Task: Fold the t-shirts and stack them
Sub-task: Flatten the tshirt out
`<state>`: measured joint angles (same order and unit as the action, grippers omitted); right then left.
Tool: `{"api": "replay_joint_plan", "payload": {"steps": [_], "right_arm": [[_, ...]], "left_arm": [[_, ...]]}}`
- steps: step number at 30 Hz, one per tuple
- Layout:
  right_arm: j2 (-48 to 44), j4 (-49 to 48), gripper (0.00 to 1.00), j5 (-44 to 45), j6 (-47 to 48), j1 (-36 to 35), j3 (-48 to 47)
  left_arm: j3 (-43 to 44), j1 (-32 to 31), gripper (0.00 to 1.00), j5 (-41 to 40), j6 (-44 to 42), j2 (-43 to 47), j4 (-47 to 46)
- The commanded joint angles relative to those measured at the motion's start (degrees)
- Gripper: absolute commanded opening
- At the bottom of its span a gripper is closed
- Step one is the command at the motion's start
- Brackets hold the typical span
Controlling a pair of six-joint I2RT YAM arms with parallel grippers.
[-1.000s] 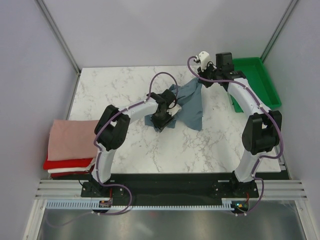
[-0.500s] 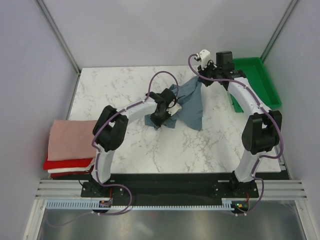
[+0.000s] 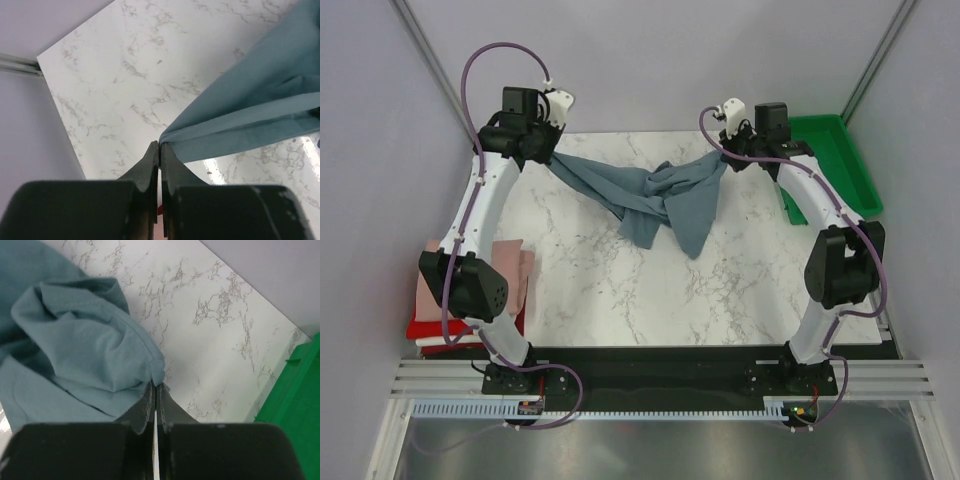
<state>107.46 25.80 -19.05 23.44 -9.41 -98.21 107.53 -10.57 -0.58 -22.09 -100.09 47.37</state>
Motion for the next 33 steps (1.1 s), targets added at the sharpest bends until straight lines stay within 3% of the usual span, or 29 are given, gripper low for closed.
{"api": "replay_joint_plan", "payload": {"steps": [1, 10, 12, 14, 21, 24, 27, 33], "right_arm": [[-8.0, 0.9, 0.00, -1.3, 4.8, 0.2, 7.9], [-13.8, 18.8, 0.00, 5.3, 18.5, 0.9, 24.9], [-12.9, 20.1, 0.14, 5.1, 19.0, 1.4, 24.8], [-10.7, 20.1, 0.25, 3.2, 17.8, 1.7, 20.9], [5.1, 21.0, 0.34, -8.4, 8.5, 1.6, -6.2], [10.9, 22.7, 0.39, -12.9, 7.6, 1.3, -13.6], [13.1, 24.8, 0.47, -16.8, 8.9, 0.2, -15.8], [15.6, 29.0, 0.48, -18.6, 11.5, -3.4, -16.1]], "left_arm": [[-1.6, -0.2, 0.02, 0.3, -5.4, 2.5, 1.3], [-18.6, -0.2, 0.02, 6.8, -6.5, 10.2, 0.6], [-20.4, -0.2, 0.02, 8.1, -6.5, 10.4, 0.5], [-21.7, -0.2, 0.02, 9.7, -5.6, 9.4, 0.5], [-18.9, -0.3, 0.02, 13.3, -3.4, 5.2, 0.6], [-18.4, -0.2, 0.02, 13.2, -2.6, 4.2, 0.5], [-18.1, -0.3, 0.02, 13.0, -2.2, 3.3, 0.5], [-16.6, -0.2, 0.02, 13.0, -0.9, 2.1, 0.4]]}}
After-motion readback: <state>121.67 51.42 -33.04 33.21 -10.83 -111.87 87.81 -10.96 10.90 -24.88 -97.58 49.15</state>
